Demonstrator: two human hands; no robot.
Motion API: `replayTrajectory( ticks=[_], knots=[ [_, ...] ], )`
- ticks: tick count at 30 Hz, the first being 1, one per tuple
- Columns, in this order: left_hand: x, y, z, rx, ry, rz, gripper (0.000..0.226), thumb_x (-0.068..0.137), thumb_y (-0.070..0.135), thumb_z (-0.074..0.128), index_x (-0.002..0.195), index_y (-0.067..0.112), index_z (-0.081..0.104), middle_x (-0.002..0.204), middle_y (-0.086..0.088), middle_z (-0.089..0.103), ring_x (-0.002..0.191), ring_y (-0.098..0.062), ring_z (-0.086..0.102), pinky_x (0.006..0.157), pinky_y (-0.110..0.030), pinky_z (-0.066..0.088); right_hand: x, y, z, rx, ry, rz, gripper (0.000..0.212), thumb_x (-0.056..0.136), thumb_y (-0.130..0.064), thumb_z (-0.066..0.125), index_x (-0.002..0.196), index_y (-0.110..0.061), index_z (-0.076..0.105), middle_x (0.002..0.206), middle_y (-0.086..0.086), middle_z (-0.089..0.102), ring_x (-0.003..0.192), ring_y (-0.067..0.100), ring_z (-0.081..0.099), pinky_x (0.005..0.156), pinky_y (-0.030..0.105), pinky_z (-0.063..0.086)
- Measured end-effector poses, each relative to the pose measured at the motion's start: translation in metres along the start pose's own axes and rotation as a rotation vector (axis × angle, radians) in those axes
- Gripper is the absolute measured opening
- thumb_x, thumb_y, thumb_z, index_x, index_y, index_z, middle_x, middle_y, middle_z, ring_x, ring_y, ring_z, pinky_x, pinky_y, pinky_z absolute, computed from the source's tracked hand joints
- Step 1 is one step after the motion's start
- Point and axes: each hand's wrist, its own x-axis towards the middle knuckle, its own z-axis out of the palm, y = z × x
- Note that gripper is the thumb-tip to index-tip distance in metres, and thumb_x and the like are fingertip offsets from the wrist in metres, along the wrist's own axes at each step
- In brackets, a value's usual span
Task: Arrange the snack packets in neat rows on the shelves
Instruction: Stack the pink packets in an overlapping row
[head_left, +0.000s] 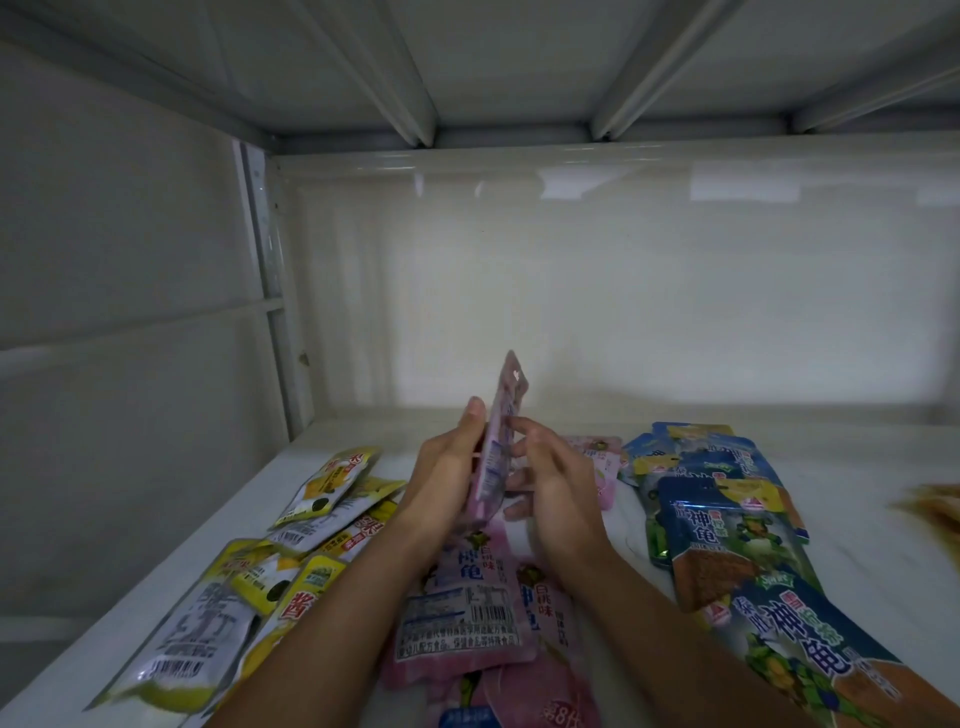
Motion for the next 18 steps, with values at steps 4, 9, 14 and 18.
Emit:
replayTrajectory(
  ticks=[4, 9, 14, 18],
  knots=[
    [-0.004, 0.001, 0.001, -0.011, 0.026, -0.026, 0.031, 0.102, 0.053, 0.057, 0.105, 0.028, 0.076, 0.085, 0.01, 0.081, 0.089, -0.022, 0.079, 0.071, -0.037, 0.064, 0.004, 0.015, -0.005, -0.164, -0.009, -0.086, 0.038, 0.1, -0.009, 0.065, 0.12, -0.041, 0.067, 0.1, 0.008, 0.062, 0.083, 0.017, 0.062, 0.072, 0.032, 0.055],
    [0.004, 0.001, 0.0, -0.225, 0.138, -0.077, 0.029, 0.109, 0.025, 0.052, 0.113, 0.006, 0.073, 0.102, -0.019, 0.079, 0.098, -0.04, 0.077, 0.097, -0.06, 0.057, 0.01, 0.02, -0.004, -0.173, 0.119, 0.072, 0.033, 0.1, -0.034, 0.067, 0.129, -0.022, 0.057, 0.107, 0.007, 0.059, 0.103, 0.022, 0.064, 0.088, 0.037, 0.055],
    [0.007, -0.001, 0.0, -0.211, 0.132, -0.087, 0.027, 0.108, 0.025, 0.055, 0.11, 0.006, 0.074, 0.099, -0.017, 0.08, 0.093, -0.037, 0.078, 0.091, -0.056, 0.061, 0.007, 0.016, -0.004, -0.158, 0.048, 0.041, 0.046, 0.106, -0.03, 0.057, 0.079, 0.007, 0.05, 0.075, 0.014, 0.054, 0.069, 0.019, 0.05, 0.061, 0.03, 0.038],
    [0.007, -0.004, -0.004, -0.104, 0.199, 0.002, 0.021, 0.105, 0.022, 0.061, 0.102, 0.008, 0.076, 0.09, -0.012, 0.081, 0.084, -0.032, 0.079, 0.072, -0.042, 0.063, 0.002, 0.006, -0.007, -0.188, 0.062, -0.022, 0.044, 0.105, -0.025, 0.059, 0.068, -0.01, 0.04, 0.068, 0.01, 0.037, 0.059, 0.009, 0.031, 0.054, 0.024, 0.027]
  ],
)
